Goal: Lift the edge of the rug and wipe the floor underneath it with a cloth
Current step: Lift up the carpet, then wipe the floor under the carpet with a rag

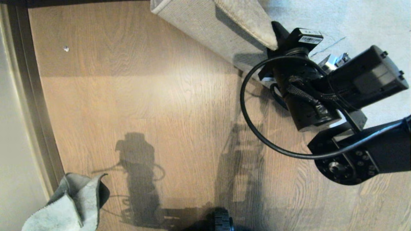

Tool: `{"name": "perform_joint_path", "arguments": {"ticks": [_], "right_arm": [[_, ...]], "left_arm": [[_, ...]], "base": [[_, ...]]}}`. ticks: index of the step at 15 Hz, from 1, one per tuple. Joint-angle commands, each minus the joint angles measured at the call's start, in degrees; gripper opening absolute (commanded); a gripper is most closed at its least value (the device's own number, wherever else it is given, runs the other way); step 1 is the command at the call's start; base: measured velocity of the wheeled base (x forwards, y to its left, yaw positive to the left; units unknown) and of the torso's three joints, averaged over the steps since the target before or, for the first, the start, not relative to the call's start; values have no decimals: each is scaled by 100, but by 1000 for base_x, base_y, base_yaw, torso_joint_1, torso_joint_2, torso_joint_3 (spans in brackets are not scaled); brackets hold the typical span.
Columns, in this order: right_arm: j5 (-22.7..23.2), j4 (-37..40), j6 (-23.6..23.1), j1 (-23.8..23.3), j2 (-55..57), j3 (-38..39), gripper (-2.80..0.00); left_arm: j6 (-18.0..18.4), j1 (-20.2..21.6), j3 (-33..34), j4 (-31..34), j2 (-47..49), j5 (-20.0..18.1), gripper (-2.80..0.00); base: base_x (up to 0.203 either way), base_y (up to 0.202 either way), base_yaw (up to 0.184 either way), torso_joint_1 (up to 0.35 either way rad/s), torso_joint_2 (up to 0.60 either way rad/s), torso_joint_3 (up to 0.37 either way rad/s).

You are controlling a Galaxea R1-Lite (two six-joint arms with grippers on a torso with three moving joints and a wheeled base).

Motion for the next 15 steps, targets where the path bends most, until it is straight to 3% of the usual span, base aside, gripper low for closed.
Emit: {"name": "perform_joint_path", "arguments": {"ticks": [1,4,8,15], "right_arm": [[-21,-267,41,1,37,14,-280],[-12,-267,32,-6,45,54,-280],[-18,-267,15,1,81,49,-280],[-19,-267,6,1,116,35,-280]], "left_arm": [[73,0,1,-37,0,-9,-280],[55,0,-144,-12,0,-32,-280],[64,0,-545,321,187,-387,-280],[64,-68,-1457,290,2194,-490,-280]], "base": [[0,0,0,0,0,0],[0,0,0,0,0,0],[0,0,0,0,0,0],[0,0,0,0,0,0]]}}
